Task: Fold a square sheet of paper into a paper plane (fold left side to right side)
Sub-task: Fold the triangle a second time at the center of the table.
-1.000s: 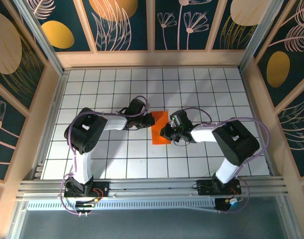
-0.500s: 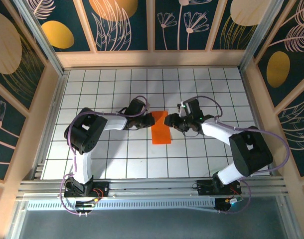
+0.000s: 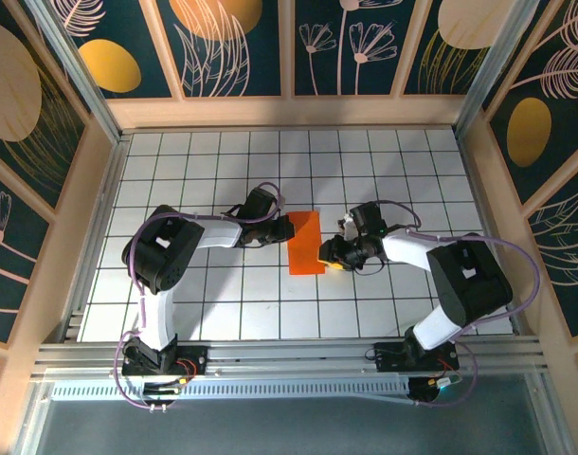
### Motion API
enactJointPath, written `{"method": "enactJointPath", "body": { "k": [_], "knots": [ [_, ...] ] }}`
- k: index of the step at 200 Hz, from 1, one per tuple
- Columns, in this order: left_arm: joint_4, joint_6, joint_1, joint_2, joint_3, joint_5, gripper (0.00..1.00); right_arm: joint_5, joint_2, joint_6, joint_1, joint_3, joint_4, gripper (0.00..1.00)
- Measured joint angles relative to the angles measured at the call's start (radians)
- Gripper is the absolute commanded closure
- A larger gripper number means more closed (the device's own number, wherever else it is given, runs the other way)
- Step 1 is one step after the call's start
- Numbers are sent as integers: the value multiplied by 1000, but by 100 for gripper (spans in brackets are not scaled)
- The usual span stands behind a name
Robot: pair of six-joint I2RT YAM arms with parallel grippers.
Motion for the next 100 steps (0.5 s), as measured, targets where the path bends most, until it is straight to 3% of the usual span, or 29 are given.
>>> {"method": "enactJointPath", "body": {
  "k": [100],
  "knots": [
    [0,0,-3,0,0,-5,100,-56,35,34,23,-15,76,58]
  ]
}}
